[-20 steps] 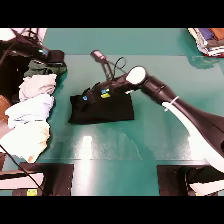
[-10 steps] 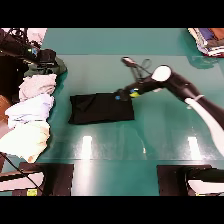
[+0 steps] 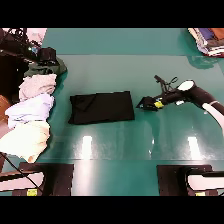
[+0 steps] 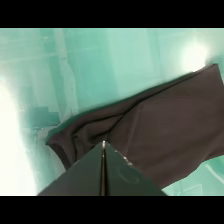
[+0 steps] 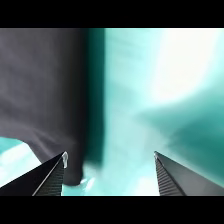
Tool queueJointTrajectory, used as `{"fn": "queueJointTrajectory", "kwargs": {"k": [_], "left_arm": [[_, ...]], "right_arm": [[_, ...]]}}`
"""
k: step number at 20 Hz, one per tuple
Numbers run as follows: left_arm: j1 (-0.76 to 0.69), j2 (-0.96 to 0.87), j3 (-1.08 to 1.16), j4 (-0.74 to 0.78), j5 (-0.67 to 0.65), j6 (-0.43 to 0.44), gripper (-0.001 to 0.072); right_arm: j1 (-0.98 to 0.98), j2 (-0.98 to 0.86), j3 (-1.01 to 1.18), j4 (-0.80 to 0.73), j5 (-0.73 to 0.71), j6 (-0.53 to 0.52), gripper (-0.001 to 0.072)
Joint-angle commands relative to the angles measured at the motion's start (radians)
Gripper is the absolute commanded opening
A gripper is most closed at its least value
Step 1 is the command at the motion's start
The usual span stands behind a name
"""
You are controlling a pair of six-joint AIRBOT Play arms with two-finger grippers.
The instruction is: Fold the shirts.
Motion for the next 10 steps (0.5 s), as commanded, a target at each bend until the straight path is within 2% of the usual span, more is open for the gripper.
{"fn": "queueJointTrajectory", "kwargs": {"k": [1,4,7,8,9,10], "left_arm": [[0.001,-0.001,0.0,-0.004,0.006,0.0,0.0025],[0.001,-0.001,0.0,-0.004,0.005,0.0,0.0025],[0.001,-0.001,0.0,-0.008,0.001,0.0,0.0024],[0.001,-0.001,0.0,-0.019,-0.001,0.0,0.0024],[0.001,-0.001,0.0,-0.034,-0.005,0.0,0.0025],[-0.006,-0.001,0.0,-0.04,-0.005,0.0,0.0024]], "right_arm": [[0.072,-0.133,0.101,0.119,0.008,-0.016,0.0622],[0.16,-0.245,0.229,0.158,0.009,-0.016,0.0561],[0.211,-0.303,0.34,0.154,-0.003,-0.016,0.0245],[0.217,-0.305,0.364,0.153,-0.005,-0.024,0.0075],[0.217,-0.304,0.386,0.151,-0.006,-0.04,0.0012],[0.21,-0.298,0.415,0.144,0.001,-0.04,0.0012]]}}
